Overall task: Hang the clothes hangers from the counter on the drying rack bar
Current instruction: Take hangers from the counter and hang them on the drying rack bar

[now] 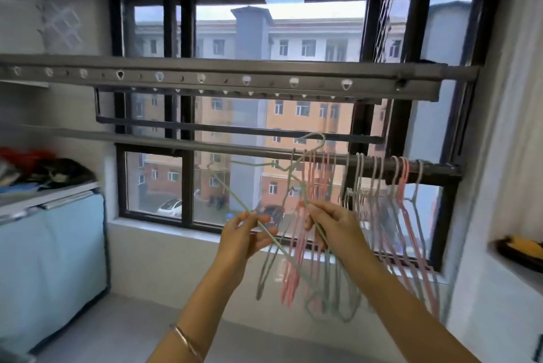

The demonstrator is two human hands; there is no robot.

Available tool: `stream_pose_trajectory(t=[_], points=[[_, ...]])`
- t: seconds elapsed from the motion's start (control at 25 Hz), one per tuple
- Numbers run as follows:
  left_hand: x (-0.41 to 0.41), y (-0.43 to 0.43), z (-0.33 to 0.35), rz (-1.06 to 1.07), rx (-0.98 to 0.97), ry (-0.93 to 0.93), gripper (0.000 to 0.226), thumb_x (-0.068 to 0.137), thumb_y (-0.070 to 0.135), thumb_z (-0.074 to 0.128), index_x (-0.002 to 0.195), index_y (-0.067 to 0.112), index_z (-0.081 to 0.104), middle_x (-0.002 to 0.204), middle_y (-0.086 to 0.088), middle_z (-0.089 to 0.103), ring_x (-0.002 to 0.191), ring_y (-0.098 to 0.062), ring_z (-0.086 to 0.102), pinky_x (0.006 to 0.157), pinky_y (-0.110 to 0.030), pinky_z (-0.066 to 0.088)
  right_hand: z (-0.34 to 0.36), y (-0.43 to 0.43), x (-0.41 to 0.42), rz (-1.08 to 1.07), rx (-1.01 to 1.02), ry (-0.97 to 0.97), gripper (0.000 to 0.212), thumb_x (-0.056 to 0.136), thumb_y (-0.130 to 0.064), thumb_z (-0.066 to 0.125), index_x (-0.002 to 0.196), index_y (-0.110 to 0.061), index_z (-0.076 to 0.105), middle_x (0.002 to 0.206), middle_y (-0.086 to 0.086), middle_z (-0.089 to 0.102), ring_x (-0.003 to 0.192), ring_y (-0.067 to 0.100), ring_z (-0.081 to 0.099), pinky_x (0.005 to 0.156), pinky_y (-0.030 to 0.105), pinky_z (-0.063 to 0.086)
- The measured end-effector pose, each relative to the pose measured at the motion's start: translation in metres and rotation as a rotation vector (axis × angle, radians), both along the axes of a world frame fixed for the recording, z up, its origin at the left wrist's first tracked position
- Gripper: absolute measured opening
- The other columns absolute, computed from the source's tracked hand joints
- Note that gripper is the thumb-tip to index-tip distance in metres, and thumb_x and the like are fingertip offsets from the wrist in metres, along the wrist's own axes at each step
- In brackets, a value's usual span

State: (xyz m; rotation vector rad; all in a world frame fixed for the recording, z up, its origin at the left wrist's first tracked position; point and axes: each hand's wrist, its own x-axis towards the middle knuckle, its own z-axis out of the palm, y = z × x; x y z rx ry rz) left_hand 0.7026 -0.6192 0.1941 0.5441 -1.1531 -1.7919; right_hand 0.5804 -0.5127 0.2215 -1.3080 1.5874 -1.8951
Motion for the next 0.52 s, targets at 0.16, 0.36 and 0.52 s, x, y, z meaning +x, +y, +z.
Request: stream_pose_trajectory(t=[0.16, 0.36, 0.52], points=[[-0.009, -0.046, -0.007, -0.063, 0.091, -0.009, 0.014, 0.096, 0.011, 0.049, 0.089, 0.006, 0.060, 0.088, -0.004, 0.067, 0.066, -0.015, 0.068, 0.048, -0.018, 0.053, 0.008, -0.044, 0.008, -0.057, 0.067, -0.007, 0.018, 0.093, -0.010, 0.052, 0.096, -0.011, 0.069, 0.060, 0.004, 0.057, 0.032, 0.006, 0.036, 0.034, 0.017, 0.032], [-0.031, -0.076, -0.030, -0.146, 0.223, -0.095, 0.022, 0.094, 0.003, 0.050, 0.107, -0.010, 0.063, 0.076, -0.008, 0.070, 0.051, -0.006, 0.066, 0.047, -0.014, 0.052, 0.010, -0.064, 0.010, -0.107, 0.247, 0.001, 0.015, 0.092, -0.015, 0.054, 0.094, -0.011, 0.069, 0.067, 0.004, 0.062, 0.038, 0.007, 0.038, 0.039, 0.015, 0.035], [-0.040, -0.079, -0.050, -0.241, 0.276, -0.160, 0.025, 0.091, -0.002, 0.052, 0.111, -0.015, 0.059, 0.081, -0.016, 0.070, 0.065, -0.016, 0.067, 0.051, -0.018, 0.056, 0.007, -0.067, 0.012, -0.026, 0.381, 0.014, 0.021, 0.094, -0.014, 0.052, 0.112, -0.010, 0.060, 0.077, 0.004, 0.067, 0.037, 0.003, 0.047, 0.042, 0.016, 0.041]])
